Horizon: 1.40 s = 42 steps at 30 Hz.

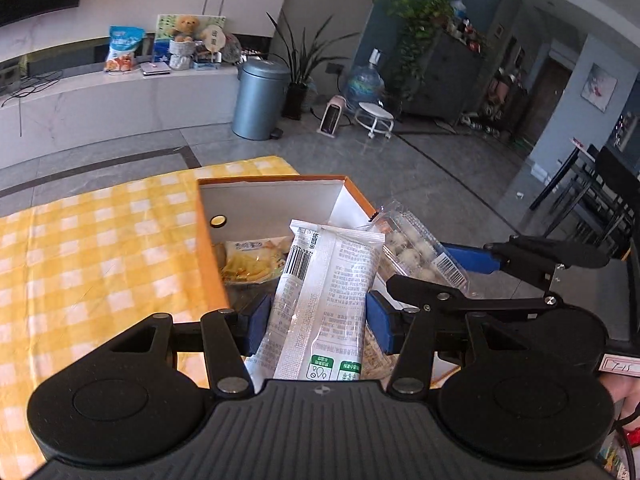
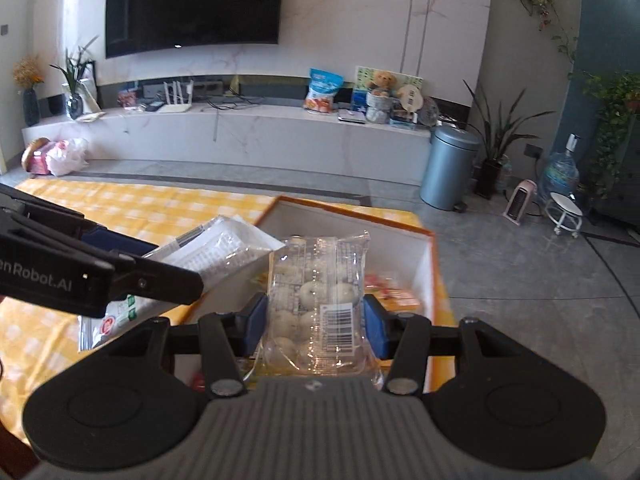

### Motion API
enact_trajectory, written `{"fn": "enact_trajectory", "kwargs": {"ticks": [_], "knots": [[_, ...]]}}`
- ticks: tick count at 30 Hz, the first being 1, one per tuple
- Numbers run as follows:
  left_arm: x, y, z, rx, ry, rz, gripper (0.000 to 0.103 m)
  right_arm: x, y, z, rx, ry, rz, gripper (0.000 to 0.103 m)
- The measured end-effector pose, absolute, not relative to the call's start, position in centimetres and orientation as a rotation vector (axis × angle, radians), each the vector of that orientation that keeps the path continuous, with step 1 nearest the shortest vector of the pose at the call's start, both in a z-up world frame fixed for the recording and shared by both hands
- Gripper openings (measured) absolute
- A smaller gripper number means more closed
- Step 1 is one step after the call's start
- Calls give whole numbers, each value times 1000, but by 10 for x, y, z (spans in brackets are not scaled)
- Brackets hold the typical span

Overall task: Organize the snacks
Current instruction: 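Carry both packs over the orange box and open both tools to drop them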

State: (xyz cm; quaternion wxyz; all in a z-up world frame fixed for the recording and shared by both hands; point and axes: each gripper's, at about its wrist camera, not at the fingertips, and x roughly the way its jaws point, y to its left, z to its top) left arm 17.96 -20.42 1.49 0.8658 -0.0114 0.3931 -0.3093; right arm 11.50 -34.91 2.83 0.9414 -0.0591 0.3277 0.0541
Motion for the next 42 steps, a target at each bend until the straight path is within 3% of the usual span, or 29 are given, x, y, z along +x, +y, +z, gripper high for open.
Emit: {"fn": "enact_trajectory", "kwargs": {"ticks": [14,39,42], "knots": [[229,-263,-30,158,865,-688,59,188,-393,-20,-171,806,52,50],[266,-264,-58,221,945,-604,60,245,-372,-57,-406,863,124,55],[265,-261,-56,212,949,-603,64,248,-369,-57,-413,874,130,56]]}}
